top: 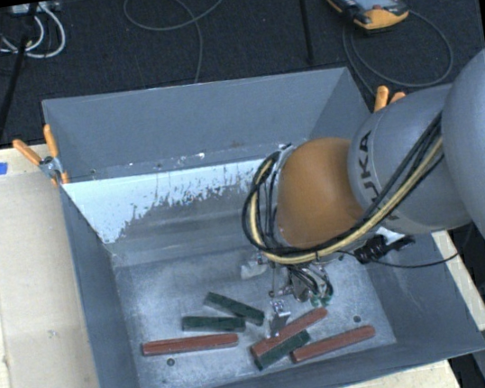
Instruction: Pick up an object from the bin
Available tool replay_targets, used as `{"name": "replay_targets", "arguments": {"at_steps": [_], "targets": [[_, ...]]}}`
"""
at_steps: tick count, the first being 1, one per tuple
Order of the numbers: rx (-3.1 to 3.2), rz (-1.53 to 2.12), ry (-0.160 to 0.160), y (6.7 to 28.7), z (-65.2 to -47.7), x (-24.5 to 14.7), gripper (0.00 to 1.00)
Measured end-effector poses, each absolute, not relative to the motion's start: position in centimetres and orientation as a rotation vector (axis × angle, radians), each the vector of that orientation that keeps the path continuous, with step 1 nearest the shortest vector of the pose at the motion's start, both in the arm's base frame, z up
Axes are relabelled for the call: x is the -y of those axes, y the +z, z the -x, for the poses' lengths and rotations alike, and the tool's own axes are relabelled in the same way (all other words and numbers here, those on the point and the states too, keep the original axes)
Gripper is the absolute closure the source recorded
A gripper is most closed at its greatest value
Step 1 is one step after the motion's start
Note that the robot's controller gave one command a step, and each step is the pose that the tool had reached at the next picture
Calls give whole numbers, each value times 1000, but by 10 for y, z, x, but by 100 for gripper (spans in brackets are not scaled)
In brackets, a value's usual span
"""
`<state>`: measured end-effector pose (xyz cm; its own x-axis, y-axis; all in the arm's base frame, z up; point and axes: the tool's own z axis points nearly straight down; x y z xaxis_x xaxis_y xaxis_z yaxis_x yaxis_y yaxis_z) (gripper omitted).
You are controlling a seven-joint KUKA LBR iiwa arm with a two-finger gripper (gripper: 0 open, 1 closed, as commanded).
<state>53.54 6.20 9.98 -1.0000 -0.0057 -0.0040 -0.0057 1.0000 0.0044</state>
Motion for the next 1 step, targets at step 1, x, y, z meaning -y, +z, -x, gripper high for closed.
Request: {"name": "replay_targets", "arguments": {"at_steps": [1], "targets": [[-3126,-262,-4,77,-547,-60,100]]}}
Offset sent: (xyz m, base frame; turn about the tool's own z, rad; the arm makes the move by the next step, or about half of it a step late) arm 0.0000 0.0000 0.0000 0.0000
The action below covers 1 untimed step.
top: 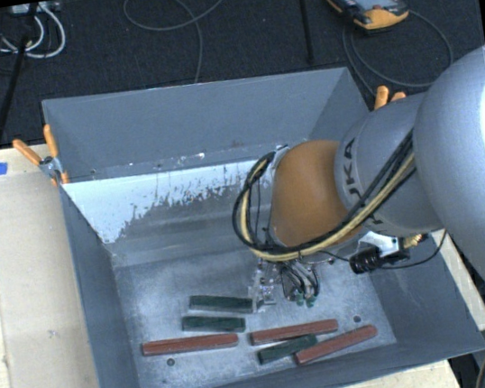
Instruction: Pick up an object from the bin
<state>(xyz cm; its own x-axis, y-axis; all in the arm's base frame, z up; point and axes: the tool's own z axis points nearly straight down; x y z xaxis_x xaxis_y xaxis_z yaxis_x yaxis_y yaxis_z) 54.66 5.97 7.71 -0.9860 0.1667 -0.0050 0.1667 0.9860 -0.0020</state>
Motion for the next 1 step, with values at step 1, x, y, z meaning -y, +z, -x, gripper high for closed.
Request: {"name": "replay_targets", "arguments": {"at_steps": [1], "targets": [[-3126,-263,-4,77,-547,-60,100]]}}
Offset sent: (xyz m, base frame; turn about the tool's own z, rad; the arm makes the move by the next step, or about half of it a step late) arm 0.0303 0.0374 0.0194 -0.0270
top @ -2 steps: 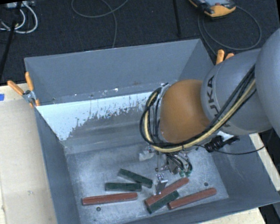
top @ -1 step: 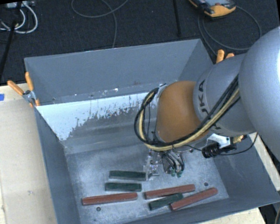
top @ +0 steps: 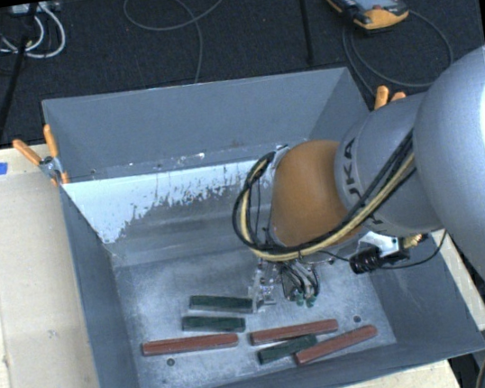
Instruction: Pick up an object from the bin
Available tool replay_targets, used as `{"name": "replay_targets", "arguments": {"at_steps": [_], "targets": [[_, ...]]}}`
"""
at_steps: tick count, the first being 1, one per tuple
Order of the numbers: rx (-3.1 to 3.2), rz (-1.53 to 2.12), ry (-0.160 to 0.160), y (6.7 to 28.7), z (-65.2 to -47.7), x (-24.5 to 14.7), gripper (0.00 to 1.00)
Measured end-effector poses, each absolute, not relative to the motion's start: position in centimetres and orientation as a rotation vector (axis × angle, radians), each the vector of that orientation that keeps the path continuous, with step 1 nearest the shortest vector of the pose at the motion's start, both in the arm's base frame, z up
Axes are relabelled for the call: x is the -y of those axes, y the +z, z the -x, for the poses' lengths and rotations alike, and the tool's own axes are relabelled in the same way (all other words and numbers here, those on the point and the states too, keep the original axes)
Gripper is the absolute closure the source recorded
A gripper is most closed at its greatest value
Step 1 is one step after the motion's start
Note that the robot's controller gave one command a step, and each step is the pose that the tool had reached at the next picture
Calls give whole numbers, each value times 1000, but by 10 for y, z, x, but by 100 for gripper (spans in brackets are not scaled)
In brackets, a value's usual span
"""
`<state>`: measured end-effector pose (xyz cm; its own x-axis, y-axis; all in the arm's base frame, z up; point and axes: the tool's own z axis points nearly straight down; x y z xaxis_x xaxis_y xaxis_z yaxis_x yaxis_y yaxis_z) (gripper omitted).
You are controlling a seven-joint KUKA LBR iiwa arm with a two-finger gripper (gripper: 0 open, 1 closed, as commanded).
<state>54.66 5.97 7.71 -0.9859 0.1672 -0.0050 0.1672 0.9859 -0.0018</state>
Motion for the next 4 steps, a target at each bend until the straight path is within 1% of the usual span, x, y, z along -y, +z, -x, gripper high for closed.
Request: {"name": "replay_targets", "arguments": {"at_steps": [1,2,3,4], "targets": [[-3131,-261,-7,78,-549,-61,100],[-3145,-31,11,78,-574,-69,100],[-3116,-211,5,76,-587,-105,0],[-3116,-211,5,76,-587,-105,0]]}}
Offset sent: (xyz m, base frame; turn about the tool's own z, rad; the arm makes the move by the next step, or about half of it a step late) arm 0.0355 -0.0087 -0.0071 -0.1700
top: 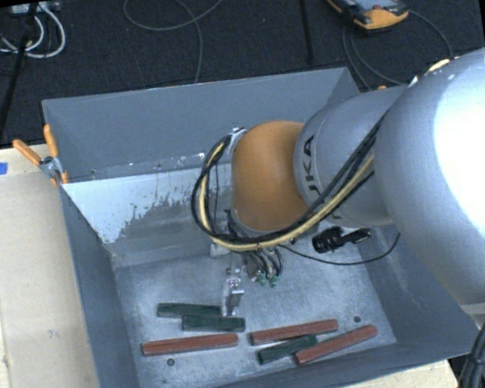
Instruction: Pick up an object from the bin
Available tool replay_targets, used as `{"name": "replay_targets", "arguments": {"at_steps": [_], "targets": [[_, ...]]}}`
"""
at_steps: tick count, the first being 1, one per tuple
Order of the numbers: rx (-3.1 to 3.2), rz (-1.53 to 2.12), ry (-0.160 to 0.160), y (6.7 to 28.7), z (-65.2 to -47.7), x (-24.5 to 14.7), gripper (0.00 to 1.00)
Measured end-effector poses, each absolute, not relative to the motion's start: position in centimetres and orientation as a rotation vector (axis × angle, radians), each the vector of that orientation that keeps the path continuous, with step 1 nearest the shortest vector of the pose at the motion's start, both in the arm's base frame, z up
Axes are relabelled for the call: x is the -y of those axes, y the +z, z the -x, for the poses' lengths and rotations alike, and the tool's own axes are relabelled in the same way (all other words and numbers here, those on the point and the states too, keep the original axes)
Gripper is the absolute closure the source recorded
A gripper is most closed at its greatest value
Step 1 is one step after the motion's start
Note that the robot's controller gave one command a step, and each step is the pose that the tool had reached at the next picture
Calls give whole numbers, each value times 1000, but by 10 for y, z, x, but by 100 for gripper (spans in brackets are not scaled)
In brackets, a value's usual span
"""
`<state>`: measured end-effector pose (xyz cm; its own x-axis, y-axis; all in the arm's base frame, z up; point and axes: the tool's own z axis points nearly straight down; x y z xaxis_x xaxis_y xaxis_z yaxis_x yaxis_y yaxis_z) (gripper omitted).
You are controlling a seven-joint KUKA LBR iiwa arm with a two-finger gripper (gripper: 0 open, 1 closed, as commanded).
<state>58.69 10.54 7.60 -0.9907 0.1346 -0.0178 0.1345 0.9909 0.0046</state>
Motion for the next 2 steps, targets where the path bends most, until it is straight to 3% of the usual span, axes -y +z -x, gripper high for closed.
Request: {"name": "replay_targets", "arguments": {"at_steps": [1,2], "targets": [[-3142,101,1,89,-515,-163,100],[-3142,100,1,89,-515,-163,100]]}}
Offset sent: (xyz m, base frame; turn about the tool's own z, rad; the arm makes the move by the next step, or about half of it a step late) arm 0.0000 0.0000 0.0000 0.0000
